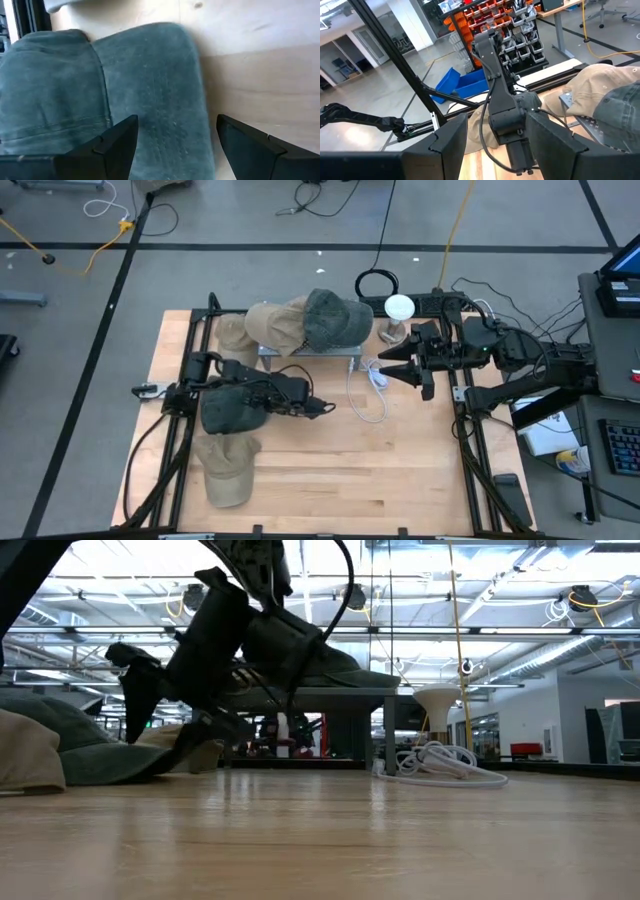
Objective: Pick & Place hat
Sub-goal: Stack the gray cap on the gray caps on the shelf
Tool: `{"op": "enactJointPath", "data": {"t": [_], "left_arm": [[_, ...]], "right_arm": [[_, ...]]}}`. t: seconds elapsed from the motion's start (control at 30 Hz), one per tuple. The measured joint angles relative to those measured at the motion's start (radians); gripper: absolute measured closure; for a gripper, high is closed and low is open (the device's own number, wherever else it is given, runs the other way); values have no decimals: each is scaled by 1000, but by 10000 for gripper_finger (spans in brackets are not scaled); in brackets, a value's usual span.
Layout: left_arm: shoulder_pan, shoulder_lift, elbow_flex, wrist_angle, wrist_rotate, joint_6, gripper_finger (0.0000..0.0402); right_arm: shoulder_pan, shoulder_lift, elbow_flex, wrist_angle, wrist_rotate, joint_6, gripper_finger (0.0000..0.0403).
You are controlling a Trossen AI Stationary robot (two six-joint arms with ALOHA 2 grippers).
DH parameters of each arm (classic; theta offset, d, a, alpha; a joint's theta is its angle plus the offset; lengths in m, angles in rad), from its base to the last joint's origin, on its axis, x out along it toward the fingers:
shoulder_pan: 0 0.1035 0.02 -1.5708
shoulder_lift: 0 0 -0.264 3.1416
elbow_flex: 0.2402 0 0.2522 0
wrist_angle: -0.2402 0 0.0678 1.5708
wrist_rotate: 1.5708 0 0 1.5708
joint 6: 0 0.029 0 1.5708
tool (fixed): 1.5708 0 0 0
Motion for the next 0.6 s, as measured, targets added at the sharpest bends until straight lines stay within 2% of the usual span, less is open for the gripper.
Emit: {"op": "enactJointPath", "data": {"t": [0.13,0.23,0.6], "left_arm": [[-8,0,-12,-7,9,-1,130],[-10,0,-15,-22,6,-12,154],[-53,0,-8,-55,34,39,380]], "right_arm": [[0,0,0,0,1,-14,206],[0,0,0,3,2,-23,206],[0,0,0,4,2,-52,206]]}}
